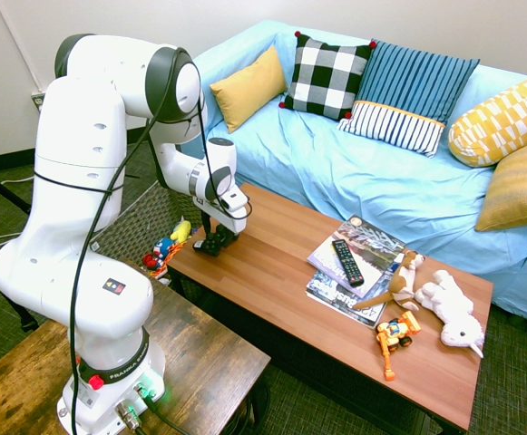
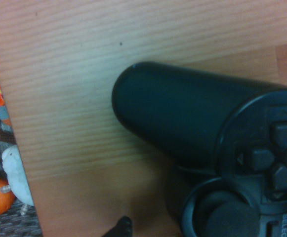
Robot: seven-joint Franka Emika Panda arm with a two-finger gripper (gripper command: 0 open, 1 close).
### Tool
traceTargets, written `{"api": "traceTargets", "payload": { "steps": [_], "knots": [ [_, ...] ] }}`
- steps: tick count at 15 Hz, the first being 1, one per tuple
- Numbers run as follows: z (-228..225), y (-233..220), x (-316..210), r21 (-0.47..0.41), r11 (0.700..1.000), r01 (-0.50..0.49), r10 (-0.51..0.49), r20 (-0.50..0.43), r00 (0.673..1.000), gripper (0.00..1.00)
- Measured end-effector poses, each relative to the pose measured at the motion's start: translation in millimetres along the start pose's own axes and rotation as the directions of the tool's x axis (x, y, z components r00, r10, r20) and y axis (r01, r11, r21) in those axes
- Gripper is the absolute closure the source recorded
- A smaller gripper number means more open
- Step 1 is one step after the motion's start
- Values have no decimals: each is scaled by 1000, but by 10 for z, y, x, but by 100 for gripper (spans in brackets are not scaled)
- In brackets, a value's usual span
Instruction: Put the gamepad in the basket
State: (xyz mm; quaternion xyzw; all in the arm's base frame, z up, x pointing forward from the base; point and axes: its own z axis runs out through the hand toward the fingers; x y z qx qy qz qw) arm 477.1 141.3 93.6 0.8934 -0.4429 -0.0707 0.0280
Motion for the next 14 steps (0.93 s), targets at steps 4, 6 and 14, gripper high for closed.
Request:
{"api": "traceTargets", "payload": {
  "steps": [4,6,14],
  "knots": [
    [90,-41,16,-4,1000,-2,2,6,1000,100],
    [107,-70,26,-2,1000,-2,2,7,1000,100],
    [4,-174,-102,28,999,40,-40,-16,999,100]
  ]
}}
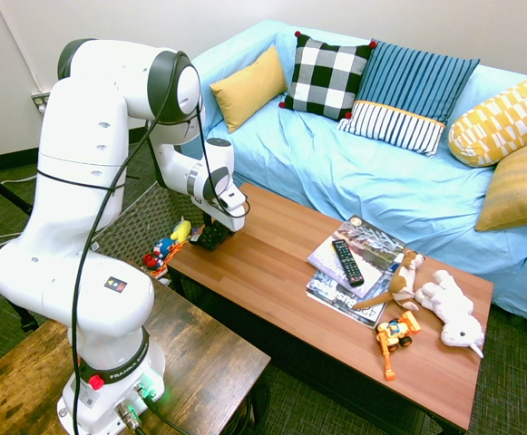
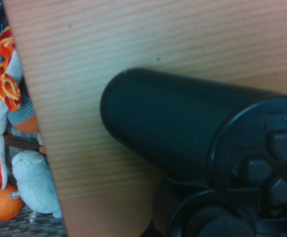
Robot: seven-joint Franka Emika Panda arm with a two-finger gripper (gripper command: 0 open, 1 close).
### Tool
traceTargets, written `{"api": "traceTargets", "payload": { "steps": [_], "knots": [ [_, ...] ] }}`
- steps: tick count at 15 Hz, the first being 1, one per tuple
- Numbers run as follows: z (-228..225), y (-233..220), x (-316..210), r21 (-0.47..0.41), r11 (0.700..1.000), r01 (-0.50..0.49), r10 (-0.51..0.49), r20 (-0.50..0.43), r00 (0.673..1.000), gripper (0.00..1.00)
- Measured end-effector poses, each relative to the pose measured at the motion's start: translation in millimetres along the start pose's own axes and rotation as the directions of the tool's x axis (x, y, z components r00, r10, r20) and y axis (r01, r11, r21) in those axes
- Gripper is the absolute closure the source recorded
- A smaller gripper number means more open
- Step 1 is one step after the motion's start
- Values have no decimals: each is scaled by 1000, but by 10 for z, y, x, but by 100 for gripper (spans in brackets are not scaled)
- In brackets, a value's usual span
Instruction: Put the gamepad in the basket
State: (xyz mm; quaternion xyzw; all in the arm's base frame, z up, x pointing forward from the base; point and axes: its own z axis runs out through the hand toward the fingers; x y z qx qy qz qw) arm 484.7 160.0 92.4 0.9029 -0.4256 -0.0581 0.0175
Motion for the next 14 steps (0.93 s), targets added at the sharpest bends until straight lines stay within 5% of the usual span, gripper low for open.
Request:
{"api": "traceTargets", "payload": {
  "steps": [8,14],
  "knots": [
    [-569,-877,-1204,10,989,149,-146,-121,982,100],
    [296,-1720,-1957,-19,978,209,-209,-116,971,100]
  ]
}}
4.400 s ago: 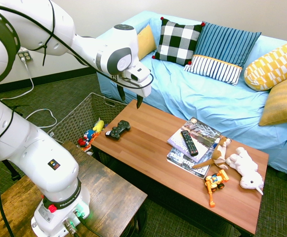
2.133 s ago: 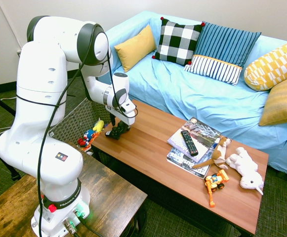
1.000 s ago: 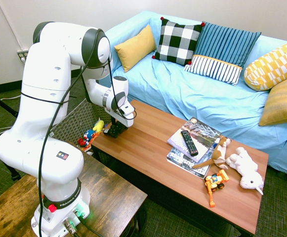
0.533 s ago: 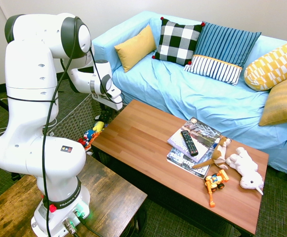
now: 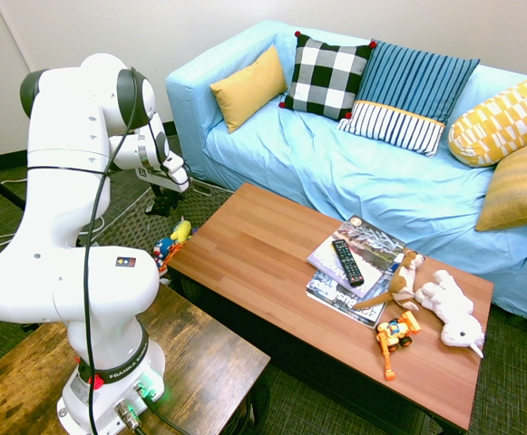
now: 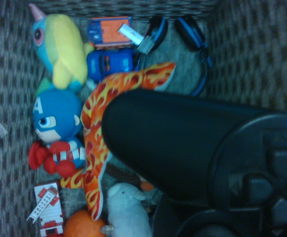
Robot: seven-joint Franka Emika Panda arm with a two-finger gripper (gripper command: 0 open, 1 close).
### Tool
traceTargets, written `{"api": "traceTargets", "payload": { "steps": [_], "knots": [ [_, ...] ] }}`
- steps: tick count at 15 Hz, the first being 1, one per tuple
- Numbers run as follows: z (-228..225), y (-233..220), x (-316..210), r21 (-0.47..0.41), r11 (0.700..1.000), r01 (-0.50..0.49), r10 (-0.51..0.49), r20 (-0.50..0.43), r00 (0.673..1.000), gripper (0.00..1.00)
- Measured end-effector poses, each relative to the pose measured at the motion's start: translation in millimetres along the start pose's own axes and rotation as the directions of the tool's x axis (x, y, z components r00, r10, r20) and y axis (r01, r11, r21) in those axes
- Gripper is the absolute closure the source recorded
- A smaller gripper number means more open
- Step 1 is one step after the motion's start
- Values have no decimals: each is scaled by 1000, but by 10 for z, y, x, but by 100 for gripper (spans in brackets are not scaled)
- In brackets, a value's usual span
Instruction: Put the gamepad in the basket
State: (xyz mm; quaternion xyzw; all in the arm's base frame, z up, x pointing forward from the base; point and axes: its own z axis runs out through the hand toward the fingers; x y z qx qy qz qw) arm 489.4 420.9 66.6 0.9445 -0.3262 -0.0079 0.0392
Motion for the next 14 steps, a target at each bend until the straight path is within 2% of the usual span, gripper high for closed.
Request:
{"api": "traceTargets", "payload": {
  "steps": [3,4,7,14],
  "knots": [
    [567,-233,-12,-22,1000,15,-15,30,999,100],
    [688,-301,5,-35,999,17,-16,43,999,0],
    [860,-446,52,-51,998,23,-20,50,999,0],
    [883,-535,64,-55,998,20,-17,59,998,0]
  ]
}}
